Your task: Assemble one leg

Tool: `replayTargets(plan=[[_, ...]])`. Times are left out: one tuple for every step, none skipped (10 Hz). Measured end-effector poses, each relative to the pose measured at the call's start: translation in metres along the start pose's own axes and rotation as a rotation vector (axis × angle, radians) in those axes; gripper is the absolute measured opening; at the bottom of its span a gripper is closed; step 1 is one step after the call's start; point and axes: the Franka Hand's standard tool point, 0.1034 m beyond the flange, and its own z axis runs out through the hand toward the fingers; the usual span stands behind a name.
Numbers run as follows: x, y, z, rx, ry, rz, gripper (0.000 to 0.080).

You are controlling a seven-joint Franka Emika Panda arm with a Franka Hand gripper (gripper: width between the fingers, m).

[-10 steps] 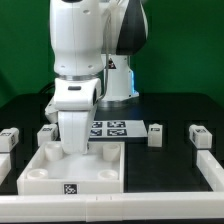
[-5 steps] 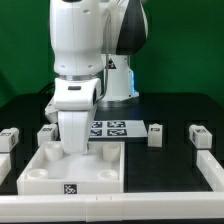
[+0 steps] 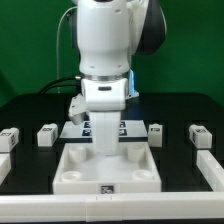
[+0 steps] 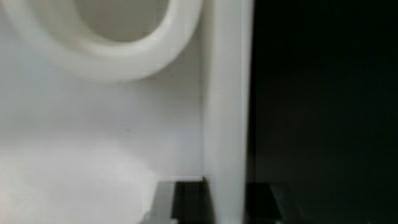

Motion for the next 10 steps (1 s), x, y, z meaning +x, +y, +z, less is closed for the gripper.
replayTargets(plan=[[0.012,0.003,0.0,-0.003,0.002,-0.001,0.0067],[0.023,0.007,-0.001,-0.007,0.005,-0.008,0.0067],[0.03,0.011,-0.001,-0.012,0.007,-0.011,0.0067],[0.035,0.015,-0.001,-0.017,0.009,-0.005,0.0067],[0.04,0.021,-0.002,-0.024,0.01,0.007,0.0067],[0.046,0.024,-0.003,-0.028,0.013,0.026,0.0067],[0.054,0.027,-0.003,-0.031,0.016,0.053,0.0067],[0.066,0.028,-0.003,-0.03,0.017,0.052,0.0067],[0.077,0.03,-0.003,-0.033,0.02,0.032,0.0067],[0.077,0.03,-0.003,-0.033,0.018,0.027,0.0067]])
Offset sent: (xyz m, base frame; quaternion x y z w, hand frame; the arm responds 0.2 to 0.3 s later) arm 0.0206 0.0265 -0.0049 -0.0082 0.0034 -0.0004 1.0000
